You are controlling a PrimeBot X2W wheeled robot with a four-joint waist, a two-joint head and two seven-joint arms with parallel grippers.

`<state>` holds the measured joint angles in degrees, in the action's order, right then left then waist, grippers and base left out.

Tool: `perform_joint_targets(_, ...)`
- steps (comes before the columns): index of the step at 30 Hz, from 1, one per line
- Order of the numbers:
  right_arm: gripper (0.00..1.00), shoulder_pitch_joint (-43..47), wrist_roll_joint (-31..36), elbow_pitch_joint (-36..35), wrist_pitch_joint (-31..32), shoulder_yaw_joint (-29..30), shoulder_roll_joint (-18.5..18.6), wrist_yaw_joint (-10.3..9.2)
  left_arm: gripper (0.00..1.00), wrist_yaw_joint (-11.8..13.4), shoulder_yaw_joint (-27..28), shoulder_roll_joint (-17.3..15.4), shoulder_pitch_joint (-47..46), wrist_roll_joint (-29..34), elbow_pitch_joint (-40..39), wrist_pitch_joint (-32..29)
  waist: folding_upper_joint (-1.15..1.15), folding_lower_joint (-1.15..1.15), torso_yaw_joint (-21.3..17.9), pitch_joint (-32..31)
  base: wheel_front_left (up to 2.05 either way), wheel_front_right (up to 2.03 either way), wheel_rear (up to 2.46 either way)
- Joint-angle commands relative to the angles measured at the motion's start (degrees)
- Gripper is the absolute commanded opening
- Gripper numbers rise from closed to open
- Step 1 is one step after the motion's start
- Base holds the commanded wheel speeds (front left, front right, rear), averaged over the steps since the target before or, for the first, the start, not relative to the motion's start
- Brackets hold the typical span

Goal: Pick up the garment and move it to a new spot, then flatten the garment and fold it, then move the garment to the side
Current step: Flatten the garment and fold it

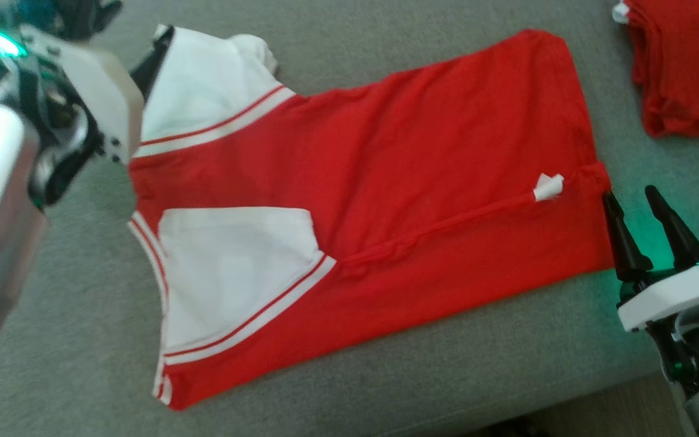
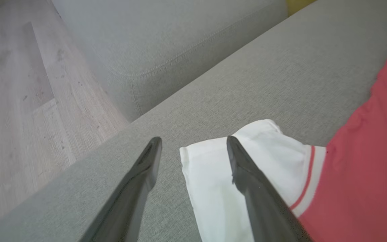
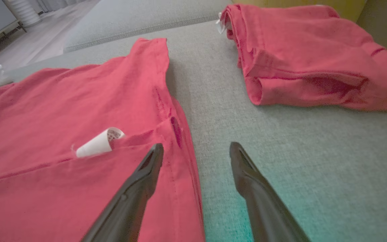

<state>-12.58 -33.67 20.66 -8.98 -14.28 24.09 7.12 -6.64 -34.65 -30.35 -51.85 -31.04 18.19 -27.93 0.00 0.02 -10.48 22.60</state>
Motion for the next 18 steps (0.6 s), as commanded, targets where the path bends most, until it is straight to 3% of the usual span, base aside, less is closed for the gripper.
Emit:
perform_joint_targets(1, 1.00, -0.44, 0.42, -1.69, -0.10, -0.76, 1.04, 0.36, 1.00, -0.28, 1.68, -1.84, -3.93, -0.50, 0.52, -1.54, 0.00, -0.02, -1.79, 2.23, 0.00, 0.00, 0.00)
perform_joint_targets(7, 1.00, -2.28, 0.04, -1.58, -0.67, -2.24, 0.45, 0.36, 1.00, -0.66, -0.43, -2.44, -9.33, -0.96, 9.08, -4.89, 0.00, -0.02, -4.11, 4.96, 0.00, 0.00, 0.00)
perform_joint_targets(18, 1.00, -3.93, -1.06, 0.59, -1.98, -4.09, 0.42, 0.36, 1.00, -0.78, -3.06, -4.26, -11.17, 0.08, 17.93, -3.31, 0.00, -0.02, -6.87, 6.23, 0.00, 0.00, 0.00)
